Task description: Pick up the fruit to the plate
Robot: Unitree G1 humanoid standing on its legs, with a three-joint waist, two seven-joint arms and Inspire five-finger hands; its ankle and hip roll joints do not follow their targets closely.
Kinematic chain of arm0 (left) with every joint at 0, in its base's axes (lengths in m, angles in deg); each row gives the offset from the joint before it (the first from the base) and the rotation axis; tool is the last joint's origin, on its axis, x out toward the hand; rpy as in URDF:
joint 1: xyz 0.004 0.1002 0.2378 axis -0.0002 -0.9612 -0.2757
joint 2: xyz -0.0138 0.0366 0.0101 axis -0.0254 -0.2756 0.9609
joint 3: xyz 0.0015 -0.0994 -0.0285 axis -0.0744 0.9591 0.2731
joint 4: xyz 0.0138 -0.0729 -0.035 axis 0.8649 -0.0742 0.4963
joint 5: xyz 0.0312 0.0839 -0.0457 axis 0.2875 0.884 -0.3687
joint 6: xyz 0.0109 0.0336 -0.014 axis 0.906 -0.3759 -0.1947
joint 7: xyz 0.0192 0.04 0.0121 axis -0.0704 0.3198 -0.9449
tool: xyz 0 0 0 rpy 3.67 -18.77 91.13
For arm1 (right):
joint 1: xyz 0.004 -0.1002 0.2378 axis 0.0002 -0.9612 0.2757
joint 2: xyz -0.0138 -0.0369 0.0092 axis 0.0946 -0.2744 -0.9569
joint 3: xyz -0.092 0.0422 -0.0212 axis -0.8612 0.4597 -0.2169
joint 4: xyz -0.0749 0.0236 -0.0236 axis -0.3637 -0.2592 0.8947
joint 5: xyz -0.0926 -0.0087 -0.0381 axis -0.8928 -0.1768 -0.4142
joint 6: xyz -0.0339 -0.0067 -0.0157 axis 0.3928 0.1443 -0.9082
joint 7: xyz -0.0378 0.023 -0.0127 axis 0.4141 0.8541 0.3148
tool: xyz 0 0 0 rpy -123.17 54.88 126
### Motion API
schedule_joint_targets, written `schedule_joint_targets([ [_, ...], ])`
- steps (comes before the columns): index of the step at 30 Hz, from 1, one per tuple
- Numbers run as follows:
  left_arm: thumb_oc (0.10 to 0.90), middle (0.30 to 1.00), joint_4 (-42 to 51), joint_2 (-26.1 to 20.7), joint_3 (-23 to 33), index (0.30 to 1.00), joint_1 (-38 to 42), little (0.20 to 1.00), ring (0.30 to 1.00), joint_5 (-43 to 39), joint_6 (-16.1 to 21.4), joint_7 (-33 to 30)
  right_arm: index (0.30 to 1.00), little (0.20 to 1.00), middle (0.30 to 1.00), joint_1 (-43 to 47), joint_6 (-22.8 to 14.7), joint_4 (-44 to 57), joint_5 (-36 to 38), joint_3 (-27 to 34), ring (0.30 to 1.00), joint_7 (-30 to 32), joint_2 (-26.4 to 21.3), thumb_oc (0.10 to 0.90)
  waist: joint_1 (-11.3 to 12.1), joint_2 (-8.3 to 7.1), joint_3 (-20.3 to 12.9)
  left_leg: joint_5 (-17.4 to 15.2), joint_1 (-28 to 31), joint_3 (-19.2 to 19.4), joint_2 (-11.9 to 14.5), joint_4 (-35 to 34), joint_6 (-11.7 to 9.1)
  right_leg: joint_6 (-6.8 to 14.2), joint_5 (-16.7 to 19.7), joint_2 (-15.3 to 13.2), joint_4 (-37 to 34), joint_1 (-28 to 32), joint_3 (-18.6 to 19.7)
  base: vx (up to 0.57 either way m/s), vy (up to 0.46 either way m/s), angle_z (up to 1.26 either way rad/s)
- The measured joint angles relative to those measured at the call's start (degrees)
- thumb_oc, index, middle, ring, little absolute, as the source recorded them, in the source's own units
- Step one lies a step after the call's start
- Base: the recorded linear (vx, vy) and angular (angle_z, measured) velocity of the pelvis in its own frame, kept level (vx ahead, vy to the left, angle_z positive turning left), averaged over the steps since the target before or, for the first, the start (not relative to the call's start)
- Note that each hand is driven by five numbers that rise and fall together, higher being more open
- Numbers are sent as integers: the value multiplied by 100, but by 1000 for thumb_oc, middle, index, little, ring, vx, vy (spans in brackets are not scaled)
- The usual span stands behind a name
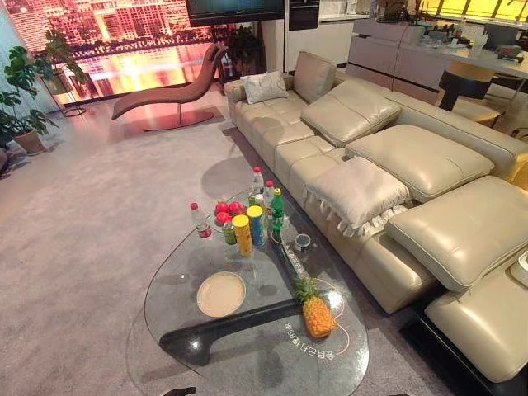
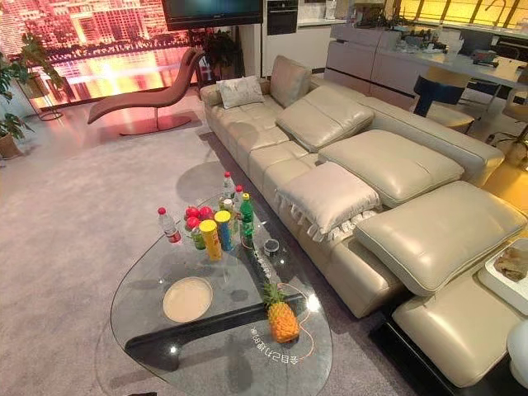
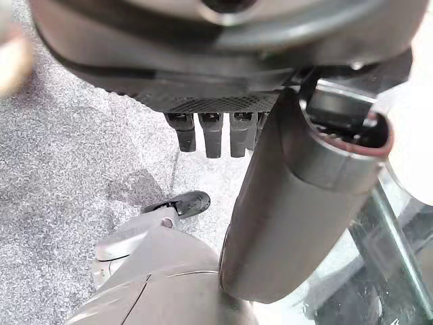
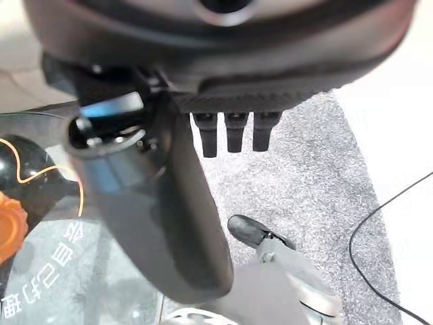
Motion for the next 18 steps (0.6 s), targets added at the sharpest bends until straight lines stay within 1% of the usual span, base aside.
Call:
schedule_joint_targets([
  [1, 800, 900, 0, 0, 0, 900, 0, 900, 900, 0, 0, 1, 900, 900, 900, 0, 0, 0, 0, -2, 900, 0, 0, 800, 0, 0, 7, 0, -1, 0, 1, 0, 0, 0, 0, 0, 0, 0, 0, -365, -14, -29],
  [18, 800, 900, 1, 8, 2, 900, -1, 900, 900, 0, 17, -1, 900, 900, 900, -3, -6, 0, 1, -2, 900, 9, 2, 800, -12, 2, 11, -6, 10, 24, -4, 0, -1, 0, 0, -2, 0, -7, 22, 0, 0, 0],
])
